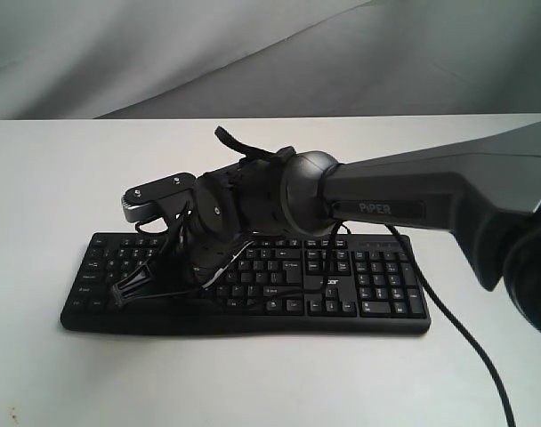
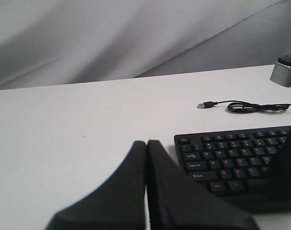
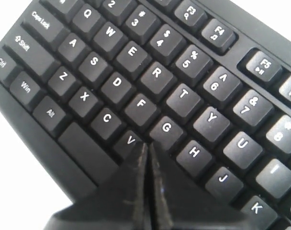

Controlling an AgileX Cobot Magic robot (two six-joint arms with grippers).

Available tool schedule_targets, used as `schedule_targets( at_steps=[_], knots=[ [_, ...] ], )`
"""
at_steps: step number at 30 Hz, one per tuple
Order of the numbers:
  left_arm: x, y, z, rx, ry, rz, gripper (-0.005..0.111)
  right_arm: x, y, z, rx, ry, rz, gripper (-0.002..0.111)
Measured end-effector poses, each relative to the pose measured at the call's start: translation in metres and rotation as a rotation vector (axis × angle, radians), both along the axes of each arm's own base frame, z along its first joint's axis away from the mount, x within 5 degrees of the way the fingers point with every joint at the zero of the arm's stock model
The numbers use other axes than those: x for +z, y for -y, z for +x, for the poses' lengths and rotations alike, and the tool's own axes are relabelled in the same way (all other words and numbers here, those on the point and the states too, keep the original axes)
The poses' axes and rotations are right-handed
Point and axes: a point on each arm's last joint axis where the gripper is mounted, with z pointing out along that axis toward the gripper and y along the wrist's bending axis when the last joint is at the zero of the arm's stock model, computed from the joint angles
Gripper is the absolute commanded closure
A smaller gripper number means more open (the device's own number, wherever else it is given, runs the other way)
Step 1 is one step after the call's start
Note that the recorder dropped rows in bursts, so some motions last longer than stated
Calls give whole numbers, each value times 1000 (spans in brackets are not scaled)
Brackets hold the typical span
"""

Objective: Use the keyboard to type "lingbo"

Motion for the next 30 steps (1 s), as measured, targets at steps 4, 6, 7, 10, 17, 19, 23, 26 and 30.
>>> schedule_targets(
  at_steps=[4,6,7,10,17,19,23,26,30],
  knots=[
    [0,0,0,0,0,0,106,0,0,0,0,0,0,108],
    [0,0,0,0,0,0,106,0,0,0,0,0,0,108],
    [0,0,0,0,0,0,106,1,0,0,0,1,2,108],
    [0,0,0,0,0,0,106,11,1,1,15,33,2,108],
    [0,0,0,0,0,0,106,46,6,2,23,127,9,108],
    [0,0,0,0,0,0,106,49,10,4,2,131,-4,108],
    [0,0,0,0,0,0,106,48,23,14,-48,110,-31,108],
    [0,0,0,0,0,0,106,46,35,24,-86,95,-44,108],
    [0,0,0,0,0,0,106,45,47,33,-132,78,-51,108]
  ],
)
